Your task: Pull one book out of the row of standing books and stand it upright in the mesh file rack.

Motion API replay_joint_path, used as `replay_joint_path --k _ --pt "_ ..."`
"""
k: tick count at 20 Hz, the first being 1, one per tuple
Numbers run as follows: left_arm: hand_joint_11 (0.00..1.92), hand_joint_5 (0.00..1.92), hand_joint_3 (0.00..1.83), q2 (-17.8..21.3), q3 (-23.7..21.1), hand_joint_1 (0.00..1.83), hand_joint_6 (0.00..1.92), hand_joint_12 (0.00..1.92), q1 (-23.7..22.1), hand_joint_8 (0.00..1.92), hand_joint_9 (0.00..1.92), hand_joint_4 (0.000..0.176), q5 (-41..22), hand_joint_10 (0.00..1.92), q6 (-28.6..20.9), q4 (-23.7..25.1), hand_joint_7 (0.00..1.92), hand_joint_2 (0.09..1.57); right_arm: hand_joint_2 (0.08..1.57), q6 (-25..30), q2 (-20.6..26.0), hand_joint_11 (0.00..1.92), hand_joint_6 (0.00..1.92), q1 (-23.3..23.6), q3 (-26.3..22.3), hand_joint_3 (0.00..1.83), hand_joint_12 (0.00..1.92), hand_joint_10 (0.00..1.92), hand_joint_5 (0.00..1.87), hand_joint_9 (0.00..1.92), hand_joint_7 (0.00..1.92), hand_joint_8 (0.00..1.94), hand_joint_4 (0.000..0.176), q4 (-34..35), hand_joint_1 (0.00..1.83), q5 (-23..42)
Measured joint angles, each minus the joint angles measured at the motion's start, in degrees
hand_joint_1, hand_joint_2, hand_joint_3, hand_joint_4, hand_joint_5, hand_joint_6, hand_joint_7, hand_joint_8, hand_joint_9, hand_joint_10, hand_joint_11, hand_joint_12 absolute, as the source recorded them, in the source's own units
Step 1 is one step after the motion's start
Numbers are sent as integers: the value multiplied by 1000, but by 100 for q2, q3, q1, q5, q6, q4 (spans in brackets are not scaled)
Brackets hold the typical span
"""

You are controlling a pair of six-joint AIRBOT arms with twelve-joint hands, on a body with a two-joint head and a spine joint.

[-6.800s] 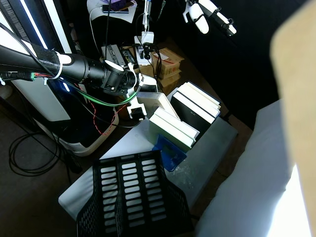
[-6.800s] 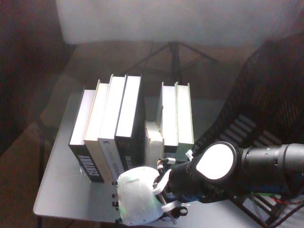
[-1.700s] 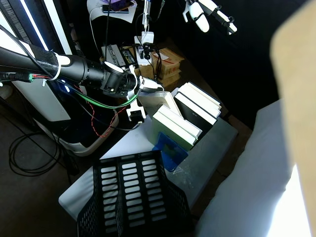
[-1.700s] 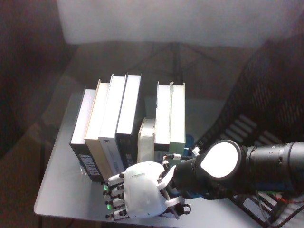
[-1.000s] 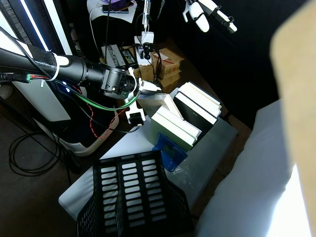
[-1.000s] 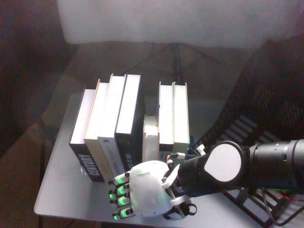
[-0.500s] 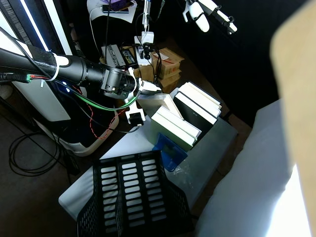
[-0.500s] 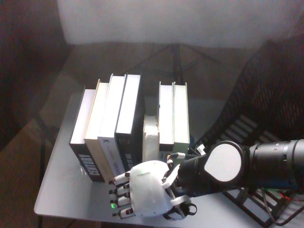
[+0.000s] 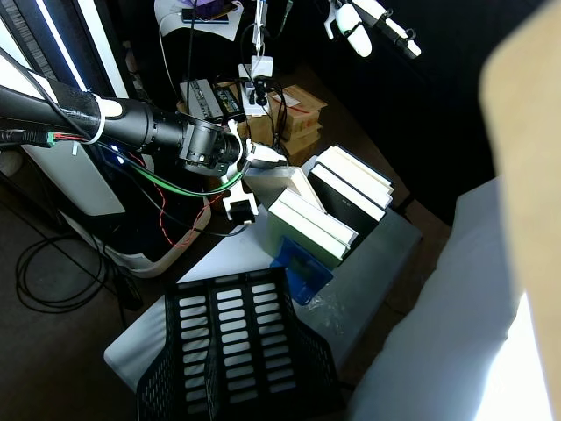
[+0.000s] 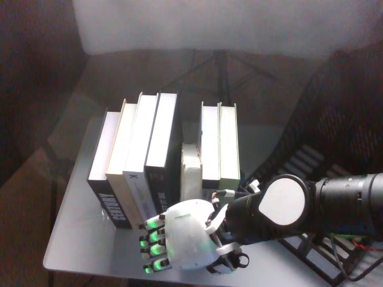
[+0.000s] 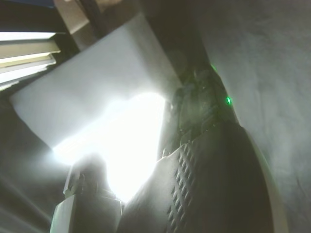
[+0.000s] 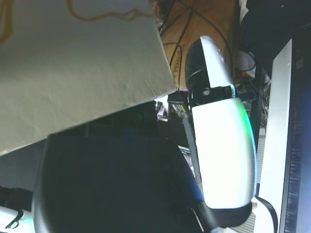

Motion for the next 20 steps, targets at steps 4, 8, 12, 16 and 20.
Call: replay_joint_path --k 4,8,12,16,20 --pt "0 46 0 0 0 172 4 0 -2 0 0 61 0 0 0 -11 0 1407 1130 0 0 0 4 0 9 0 701 14 206 124 161 8 0 -13 975 -22" --pt "8 37 0 0 0 160 0 4 -2 0 0 64 -2 0 0 -11 0 1404 1130 2 0 0 3 0 22 0 699 12 206 124 161 7 0 -13 975 -13" --pt "0 55 0 0 7 179 7 0 -2 0 0 42 2 0 -9 9 0 1402 1130 31 0 0 3 0 20 0 698 12 206 125 161 7 0 -13 975 -13" --pt "0 56 2 4 103 164 7 0 -68 0 0 29 66 0 -20 125 0 1408 1130 39 0 0 3 0 20 0 697 11 206 125 161 7 0 -11 975 -13" --pt "25 51 0 7 103 222 4 14 -68 0 0 37 120 0 -17 157 0 1406 1130 42 0 0 3 0 13 0 695 10 207 125 161 6 0 -11 975 -20"
